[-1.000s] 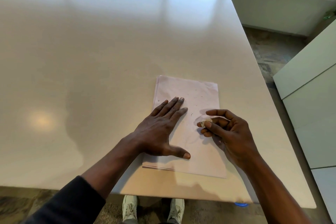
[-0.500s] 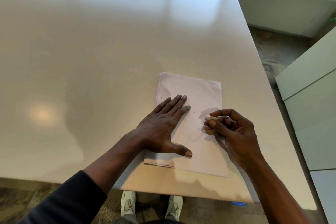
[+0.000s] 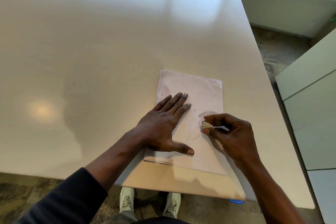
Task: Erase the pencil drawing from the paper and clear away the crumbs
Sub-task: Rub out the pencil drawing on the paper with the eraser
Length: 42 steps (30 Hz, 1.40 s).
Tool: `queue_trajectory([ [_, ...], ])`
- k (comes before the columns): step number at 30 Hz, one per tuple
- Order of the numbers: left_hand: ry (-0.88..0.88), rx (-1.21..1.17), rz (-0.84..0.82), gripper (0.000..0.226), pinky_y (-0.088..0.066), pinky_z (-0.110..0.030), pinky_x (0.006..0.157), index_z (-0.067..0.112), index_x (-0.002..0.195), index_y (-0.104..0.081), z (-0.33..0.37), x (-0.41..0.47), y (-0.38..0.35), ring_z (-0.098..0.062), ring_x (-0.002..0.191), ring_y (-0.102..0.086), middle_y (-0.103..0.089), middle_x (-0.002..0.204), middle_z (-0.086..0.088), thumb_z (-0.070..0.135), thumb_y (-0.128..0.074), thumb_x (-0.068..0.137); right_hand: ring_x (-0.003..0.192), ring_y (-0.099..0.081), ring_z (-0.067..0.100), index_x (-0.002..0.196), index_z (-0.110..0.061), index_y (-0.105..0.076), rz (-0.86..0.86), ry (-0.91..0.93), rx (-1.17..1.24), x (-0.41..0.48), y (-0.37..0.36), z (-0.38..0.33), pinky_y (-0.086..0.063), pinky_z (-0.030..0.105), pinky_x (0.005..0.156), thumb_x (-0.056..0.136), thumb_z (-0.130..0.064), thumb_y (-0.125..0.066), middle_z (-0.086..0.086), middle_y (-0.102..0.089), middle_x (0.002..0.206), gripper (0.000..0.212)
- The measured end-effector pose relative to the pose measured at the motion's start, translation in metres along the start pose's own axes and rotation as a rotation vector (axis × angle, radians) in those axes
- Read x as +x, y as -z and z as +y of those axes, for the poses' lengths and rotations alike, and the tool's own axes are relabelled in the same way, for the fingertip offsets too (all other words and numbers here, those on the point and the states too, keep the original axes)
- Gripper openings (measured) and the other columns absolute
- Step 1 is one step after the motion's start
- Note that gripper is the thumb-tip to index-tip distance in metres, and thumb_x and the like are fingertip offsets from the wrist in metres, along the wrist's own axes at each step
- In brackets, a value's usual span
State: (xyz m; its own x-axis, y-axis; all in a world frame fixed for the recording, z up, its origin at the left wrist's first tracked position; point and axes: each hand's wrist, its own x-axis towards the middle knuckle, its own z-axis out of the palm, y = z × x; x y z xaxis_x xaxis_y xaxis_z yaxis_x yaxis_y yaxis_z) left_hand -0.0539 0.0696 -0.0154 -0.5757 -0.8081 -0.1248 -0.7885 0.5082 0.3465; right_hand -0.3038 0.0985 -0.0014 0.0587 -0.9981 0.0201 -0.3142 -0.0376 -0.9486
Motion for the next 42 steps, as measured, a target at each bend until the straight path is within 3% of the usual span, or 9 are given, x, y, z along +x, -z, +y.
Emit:
queue_trajectory([
  [4,0.002,0.014,0.002,0.144,0.011,-0.041,0.133,0.020,0.170,0.012,0.001,-0.001,0.001,-0.011,0.156,0.038,0.033,0.173,0.002,0.102,-0.053,0.071,0.094,-0.077,0.012,0.100,-0.019,-0.085,-0.036,0.183,-0.193,-0.004,-0.007,0.003,-0.062,0.024,0.085,0.080,-0.008,-0.092,-0.011,-0.078,0.098,0.024],
  [9,-0.003,0.016,-0.003,0.145,0.011,-0.042,0.133,0.019,0.170,0.011,0.000,0.000,0.000,-0.012,0.156,0.038,0.033,0.173,0.001,0.102,-0.053,0.070,0.094,-0.069,0.011,0.100,-0.022,-0.083,-0.031,0.371,-0.387,-0.009,-0.015,0.008,-0.057,0.033,0.076,0.086,-0.019,-0.090,-0.016,-0.074,0.098,0.016],
  [12,-0.001,0.027,-0.005,0.148,0.013,-0.040,0.133,0.018,0.170,0.011,0.000,0.001,-0.001,-0.012,0.156,0.039,0.033,0.173,0.000,0.103,-0.055,0.068,0.089,-0.063,0.007,0.101,-0.021,-0.084,-0.087,0.463,-0.418,-0.013,-0.020,0.008,-0.054,0.027,0.070,0.087,-0.025,-0.086,-0.014,-0.074,0.096,0.015],
  [22,0.006,0.034,-0.014,0.153,0.017,-0.038,0.131,0.018,0.170,0.013,0.000,0.002,-0.003,-0.012,0.154,0.042,0.037,0.172,0.001,0.104,-0.057,0.064,0.082,-0.070,0.009,0.103,-0.012,-0.084,-0.291,0.522,-0.381,-0.013,-0.015,0.008,-0.060,0.021,0.070,0.086,-0.019,-0.088,-0.004,-0.075,0.097,0.018],
  [28,0.003,0.024,-0.021,0.153,0.012,-0.042,0.133,0.018,0.170,0.012,0.000,0.002,-0.003,-0.013,0.155,0.040,0.036,0.172,0.000,0.104,-0.055,0.064,0.084,-0.071,0.008,0.104,-0.014,-0.081,-0.166,0.507,-0.404,-0.002,-0.011,0.014,-0.061,0.028,0.072,0.086,-0.017,-0.090,-0.006,-0.075,0.099,0.020],
  [31,0.003,0.027,-0.017,0.153,0.012,-0.042,0.133,0.018,0.170,0.012,0.000,0.002,-0.002,-0.013,0.155,0.040,0.036,0.172,0.000,0.104,-0.055,0.064,0.087,-0.072,0.007,0.104,-0.013,-0.081,-0.219,0.517,-0.366,-0.005,-0.012,0.012,-0.061,0.024,0.076,0.089,-0.026,-0.086,-0.007,-0.075,0.099,0.020],
  [35,0.005,0.027,-0.018,0.153,0.013,-0.041,0.133,0.017,0.170,0.012,0.000,0.001,-0.002,-0.012,0.155,0.040,0.036,0.172,0.001,0.105,-0.055,0.063,0.088,-0.071,0.003,0.103,-0.011,-0.082,-0.286,0.536,-0.371,-0.007,-0.014,0.010,-0.057,0.017,0.079,0.087,-0.018,-0.090,-0.005,-0.076,0.098,0.020],
  [39,0.005,0.014,-0.024,0.153,0.012,-0.043,0.133,0.018,0.170,0.012,0.001,0.001,-0.001,-0.012,0.155,0.040,0.036,0.172,0.001,0.105,-0.054,0.064,0.081,-0.072,0.007,0.101,-0.011,-0.081,-0.128,0.489,-0.397,0.009,-0.006,0.011,-0.061,0.027,0.072,0.084,-0.014,-0.092,-0.006,-0.076,0.095,0.020],
  [42,0.004,0.015,-0.028,0.153,0.012,-0.043,0.133,0.017,0.170,0.013,0.001,0.001,-0.001,-0.012,0.155,0.041,0.036,0.172,0.001,0.105,-0.055,0.064,0.081,-0.072,0.008,0.101,-0.012,-0.080,-0.125,0.496,-0.384,0.009,-0.009,0.012,-0.062,0.029,0.072,0.084,-0.012,-0.092,-0.006,-0.076,0.095,0.021],
])
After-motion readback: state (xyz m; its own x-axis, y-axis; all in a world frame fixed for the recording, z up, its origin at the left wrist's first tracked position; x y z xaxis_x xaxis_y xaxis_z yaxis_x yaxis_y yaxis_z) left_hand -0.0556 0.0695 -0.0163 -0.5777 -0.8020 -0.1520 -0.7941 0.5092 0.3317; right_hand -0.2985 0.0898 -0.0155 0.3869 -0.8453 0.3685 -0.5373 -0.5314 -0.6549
